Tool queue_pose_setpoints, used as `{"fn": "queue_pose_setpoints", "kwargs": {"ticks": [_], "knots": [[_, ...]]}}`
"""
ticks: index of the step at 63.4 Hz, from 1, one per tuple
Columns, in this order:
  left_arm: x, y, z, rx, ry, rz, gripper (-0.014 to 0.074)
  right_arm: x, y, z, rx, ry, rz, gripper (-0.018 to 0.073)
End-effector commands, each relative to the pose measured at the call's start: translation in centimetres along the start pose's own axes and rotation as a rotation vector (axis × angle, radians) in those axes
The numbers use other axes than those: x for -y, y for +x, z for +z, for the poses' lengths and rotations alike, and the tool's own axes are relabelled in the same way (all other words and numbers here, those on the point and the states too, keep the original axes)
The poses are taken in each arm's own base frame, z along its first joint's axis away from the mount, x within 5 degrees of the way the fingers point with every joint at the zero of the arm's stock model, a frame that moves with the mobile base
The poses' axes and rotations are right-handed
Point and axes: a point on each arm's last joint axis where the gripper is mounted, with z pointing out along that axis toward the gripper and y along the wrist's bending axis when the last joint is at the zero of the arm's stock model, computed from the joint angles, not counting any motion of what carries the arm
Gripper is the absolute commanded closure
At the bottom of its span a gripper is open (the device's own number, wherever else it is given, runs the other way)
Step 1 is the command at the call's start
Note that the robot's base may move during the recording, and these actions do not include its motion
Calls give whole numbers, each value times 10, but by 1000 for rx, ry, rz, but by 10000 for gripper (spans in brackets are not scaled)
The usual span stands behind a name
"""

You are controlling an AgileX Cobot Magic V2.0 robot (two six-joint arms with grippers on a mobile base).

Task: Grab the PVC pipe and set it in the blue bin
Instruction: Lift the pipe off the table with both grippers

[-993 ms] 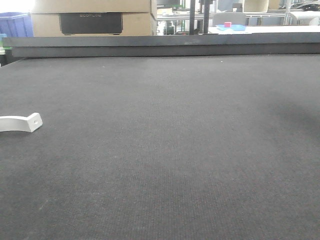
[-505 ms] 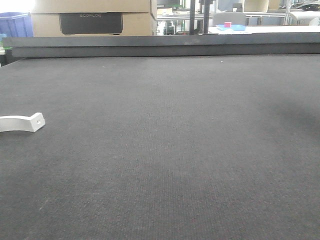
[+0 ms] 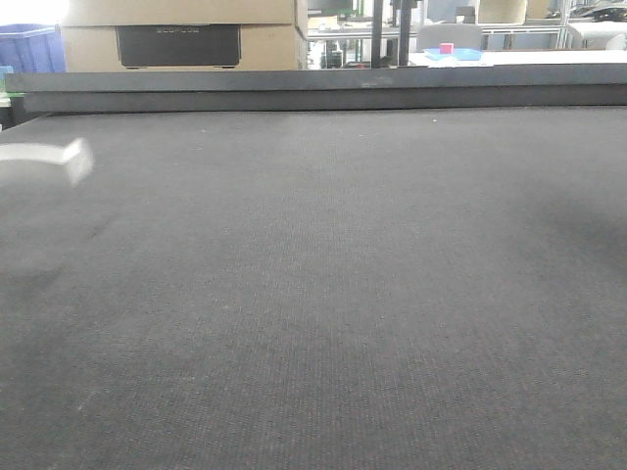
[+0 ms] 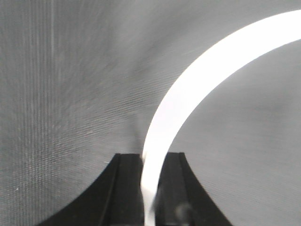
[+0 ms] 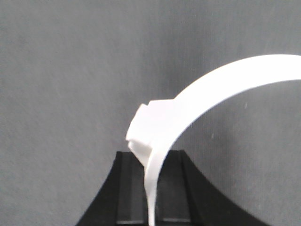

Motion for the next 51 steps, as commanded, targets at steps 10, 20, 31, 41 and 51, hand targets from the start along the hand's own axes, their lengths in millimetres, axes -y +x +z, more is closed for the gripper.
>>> {"fn": "queue_pose_setpoints", "kwargs": {"ticks": [10, 20, 31, 41, 51], "knots": [[26, 6, -80, 415, 74, 61, 707, -2, 2, -34, 148, -8, -28, 728], [28, 15, -124, 664, 157, 7, 707, 2, 4, -53, 356, 24, -69, 728], [25, 27, -159, 871, 175, -8, 707, 5, 24, -67, 558, 6, -80, 728], [21, 43, -181, 1070, 201, -36, 707, 8, 51, -79, 696, -11, -84, 728], [19, 65, -183, 1135, 203, -41, 707, 11, 77, -92, 814, -26, -88, 728]]}}
